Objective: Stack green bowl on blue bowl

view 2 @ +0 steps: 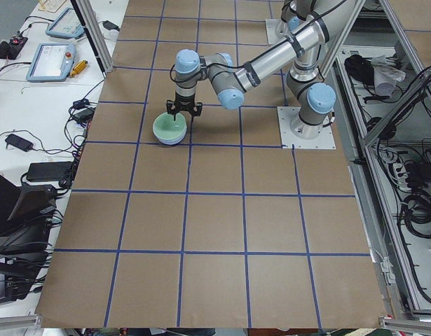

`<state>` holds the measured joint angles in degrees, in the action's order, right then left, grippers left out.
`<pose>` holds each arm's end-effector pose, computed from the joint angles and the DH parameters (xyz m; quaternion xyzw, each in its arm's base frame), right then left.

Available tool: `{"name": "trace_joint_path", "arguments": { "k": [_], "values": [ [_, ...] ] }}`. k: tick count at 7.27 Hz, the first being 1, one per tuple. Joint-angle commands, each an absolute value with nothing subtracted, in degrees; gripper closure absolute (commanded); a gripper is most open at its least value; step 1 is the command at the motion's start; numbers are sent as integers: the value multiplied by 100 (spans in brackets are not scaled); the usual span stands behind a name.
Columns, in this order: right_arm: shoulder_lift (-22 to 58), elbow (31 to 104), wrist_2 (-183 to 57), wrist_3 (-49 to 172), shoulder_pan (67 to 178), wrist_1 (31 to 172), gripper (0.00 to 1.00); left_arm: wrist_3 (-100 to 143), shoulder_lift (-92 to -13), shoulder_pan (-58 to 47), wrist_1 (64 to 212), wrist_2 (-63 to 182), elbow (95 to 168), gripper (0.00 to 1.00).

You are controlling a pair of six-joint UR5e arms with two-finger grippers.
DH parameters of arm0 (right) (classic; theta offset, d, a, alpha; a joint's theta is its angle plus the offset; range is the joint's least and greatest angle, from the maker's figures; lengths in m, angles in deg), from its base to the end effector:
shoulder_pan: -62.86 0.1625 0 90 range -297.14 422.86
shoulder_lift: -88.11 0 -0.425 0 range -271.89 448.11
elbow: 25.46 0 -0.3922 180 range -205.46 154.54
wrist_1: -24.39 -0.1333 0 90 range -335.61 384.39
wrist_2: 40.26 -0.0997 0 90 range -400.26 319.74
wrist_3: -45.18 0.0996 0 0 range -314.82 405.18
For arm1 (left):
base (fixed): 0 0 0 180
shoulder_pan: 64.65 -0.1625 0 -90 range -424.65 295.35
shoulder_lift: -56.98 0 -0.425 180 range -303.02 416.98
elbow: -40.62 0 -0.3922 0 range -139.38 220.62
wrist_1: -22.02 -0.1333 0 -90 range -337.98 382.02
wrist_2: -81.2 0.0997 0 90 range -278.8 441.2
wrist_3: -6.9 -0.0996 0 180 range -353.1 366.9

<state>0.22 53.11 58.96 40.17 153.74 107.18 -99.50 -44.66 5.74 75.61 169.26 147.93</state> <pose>0.1251 -0.5041 0.5562 0.0497 -0.9954 0.0154 0.0810 0.0527 -0.5552 0.3032 0.6863 0.7242 -0.0446 0.0503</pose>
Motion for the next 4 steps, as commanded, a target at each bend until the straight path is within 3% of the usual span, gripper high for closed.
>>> {"name": "trace_joint_path", "arguments": {
  "k": [1, 3, 4],
  "values": [
    [21, 5311, 5896, 4017, 15374, 10718, 0, -8756, -4130, 1169, 8166, 17031, 14139, 0],
    [21, 5311, 5896, 4017, 15374, 10718, 0, -6757, -4128, 1505, 9980, 16998, 13049, 0],
    [21, 5311, 5896, 4017, 15374, 10718, 0, -6337, -4050, 1724, 10407, 16988, 12888, 0]
  ]
}}
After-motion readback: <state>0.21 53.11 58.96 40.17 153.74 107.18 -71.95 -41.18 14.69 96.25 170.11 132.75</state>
